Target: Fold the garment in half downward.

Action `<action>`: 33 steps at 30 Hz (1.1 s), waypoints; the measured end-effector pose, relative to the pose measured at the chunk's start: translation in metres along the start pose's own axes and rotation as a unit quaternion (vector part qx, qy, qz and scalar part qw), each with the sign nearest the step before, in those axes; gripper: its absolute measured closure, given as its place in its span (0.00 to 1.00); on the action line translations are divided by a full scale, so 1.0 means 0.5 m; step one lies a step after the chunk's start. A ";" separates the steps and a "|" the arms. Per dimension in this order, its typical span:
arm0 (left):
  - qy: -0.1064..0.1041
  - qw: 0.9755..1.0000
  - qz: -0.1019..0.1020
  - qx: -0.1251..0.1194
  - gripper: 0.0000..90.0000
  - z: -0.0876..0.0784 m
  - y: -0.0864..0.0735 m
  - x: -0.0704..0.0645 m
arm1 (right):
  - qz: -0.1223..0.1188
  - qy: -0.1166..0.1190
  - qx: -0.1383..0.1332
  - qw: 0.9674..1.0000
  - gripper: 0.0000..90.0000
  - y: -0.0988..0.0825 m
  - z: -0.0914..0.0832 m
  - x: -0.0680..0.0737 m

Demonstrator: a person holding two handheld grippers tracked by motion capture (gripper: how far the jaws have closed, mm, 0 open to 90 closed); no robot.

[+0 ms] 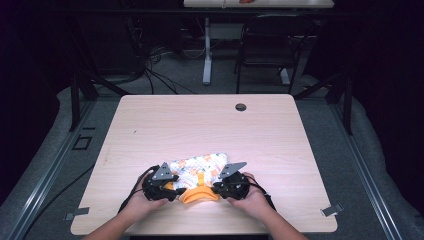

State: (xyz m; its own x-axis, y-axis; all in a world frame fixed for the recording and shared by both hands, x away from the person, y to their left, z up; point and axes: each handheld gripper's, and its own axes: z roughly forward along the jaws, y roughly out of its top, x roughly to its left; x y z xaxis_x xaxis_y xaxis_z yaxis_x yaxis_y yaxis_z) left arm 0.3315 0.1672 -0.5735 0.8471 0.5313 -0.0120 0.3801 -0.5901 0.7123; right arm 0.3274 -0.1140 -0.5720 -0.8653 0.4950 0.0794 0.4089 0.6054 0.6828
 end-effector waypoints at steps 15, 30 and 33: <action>0.043 0.999 0.008 0.002 0.85 0.002 0.034 -0.003 | 0.013 -0.019 -0.008 1.000 0.85 0.010 0.009 -0.020; 0.053 0.998 -0.026 -0.014 0.98 0.033 0.040 0.058 | 0.028 -0.027 -0.012 0.999 0.93 0.034 0.032 -0.070; 0.051 0.997 -0.047 -0.024 0.98 0.038 0.039 0.077 | 0.040 -0.026 -0.016 0.999 0.93 0.042 0.039 -0.084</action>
State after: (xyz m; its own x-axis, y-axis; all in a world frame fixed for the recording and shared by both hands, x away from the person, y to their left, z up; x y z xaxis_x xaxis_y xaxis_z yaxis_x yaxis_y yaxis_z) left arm 0.3786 0.1648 -0.5734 0.7655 0.6433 -0.0099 0.4354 -0.5067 0.7441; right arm 0.3780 -0.1098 -0.5753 -0.8133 0.5737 0.0971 0.4659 0.5422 0.6993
